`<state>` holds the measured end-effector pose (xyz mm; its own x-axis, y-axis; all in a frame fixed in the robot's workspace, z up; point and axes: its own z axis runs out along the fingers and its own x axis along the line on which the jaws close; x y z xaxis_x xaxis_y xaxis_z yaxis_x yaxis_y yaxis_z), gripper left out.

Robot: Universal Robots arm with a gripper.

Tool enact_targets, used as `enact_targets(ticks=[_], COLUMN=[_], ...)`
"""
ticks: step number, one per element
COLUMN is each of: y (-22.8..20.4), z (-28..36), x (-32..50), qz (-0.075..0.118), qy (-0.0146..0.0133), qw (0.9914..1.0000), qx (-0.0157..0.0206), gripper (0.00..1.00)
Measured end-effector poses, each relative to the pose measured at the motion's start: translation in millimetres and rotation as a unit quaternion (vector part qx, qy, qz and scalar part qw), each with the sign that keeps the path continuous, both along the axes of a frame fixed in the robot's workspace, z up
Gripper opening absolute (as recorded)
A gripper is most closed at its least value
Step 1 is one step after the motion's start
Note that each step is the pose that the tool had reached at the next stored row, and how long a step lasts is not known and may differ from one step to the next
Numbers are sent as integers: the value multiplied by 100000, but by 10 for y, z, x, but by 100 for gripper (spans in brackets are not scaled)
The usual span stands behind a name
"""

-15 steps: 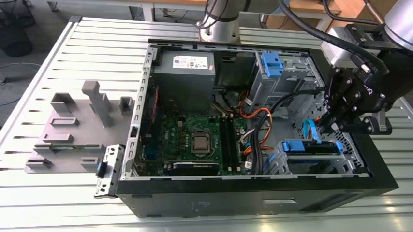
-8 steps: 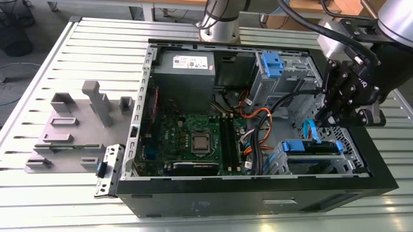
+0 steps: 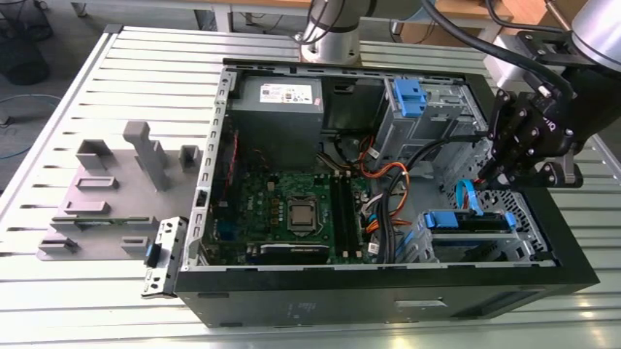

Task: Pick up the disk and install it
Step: 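Insert the second disk wire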

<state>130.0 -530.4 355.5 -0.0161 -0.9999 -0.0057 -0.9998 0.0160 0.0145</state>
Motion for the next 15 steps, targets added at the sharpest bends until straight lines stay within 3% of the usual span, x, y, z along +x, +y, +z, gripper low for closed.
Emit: enact_targets(ticks=[5,15], y=[26,26], z=[-19,-19], x=[36,39], qz=[-7,1], qy=[-1,0], qw=[100000,100000], qx=[-2,-9], gripper=[24,24])
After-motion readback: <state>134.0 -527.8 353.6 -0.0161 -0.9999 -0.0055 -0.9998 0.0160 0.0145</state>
